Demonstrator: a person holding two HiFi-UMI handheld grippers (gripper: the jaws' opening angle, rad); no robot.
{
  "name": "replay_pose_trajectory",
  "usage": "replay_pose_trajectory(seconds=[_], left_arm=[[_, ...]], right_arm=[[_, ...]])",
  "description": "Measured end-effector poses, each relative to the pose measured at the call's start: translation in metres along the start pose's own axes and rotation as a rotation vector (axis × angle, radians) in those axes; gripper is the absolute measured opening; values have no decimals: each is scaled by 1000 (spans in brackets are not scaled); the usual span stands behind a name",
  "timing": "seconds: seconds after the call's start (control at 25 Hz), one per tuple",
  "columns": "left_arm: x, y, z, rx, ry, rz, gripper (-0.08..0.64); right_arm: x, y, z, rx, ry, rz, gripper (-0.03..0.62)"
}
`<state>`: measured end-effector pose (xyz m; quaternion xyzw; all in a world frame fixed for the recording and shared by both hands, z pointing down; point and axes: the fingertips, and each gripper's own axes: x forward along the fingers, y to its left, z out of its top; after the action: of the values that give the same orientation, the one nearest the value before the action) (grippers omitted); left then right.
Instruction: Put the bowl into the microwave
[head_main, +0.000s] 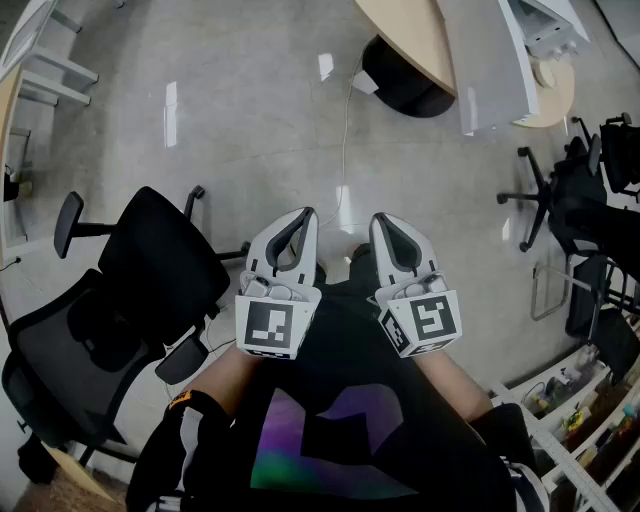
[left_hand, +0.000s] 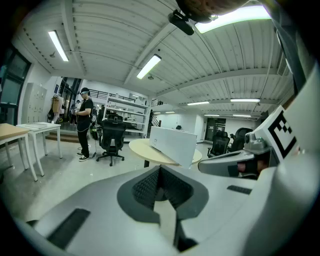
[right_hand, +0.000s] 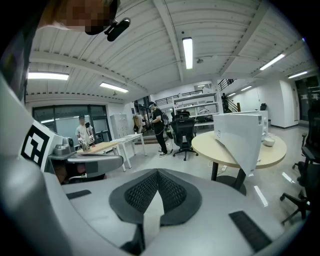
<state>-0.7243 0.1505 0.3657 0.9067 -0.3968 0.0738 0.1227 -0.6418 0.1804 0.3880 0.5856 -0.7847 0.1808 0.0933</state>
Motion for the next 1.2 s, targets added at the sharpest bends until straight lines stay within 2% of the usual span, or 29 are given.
replay_pose_trajectory(seconds=[0.12, 0.4, 0.56, 0.96, 1.2], left_arm=[[2, -13, 2, 10, 2, 3, 46], [7, -31, 6, 60, 66, 12, 46], [21, -50, 13, 71, 65, 5, 46], [85, -145, 33, 136, 67, -62, 46], [137, -212, 45, 177, 60, -109, 46]], right_arm=[[-10, -12, 1, 0, -6, -8, 17], [-27, -35, 18, 10, -62, -35, 17], [-40, -58, 27, 6, -92, -48, 17], [-96, -166, 46, 37, -151, -140, 17], [-126, -236, 52, 55, -172, -162, 17]])
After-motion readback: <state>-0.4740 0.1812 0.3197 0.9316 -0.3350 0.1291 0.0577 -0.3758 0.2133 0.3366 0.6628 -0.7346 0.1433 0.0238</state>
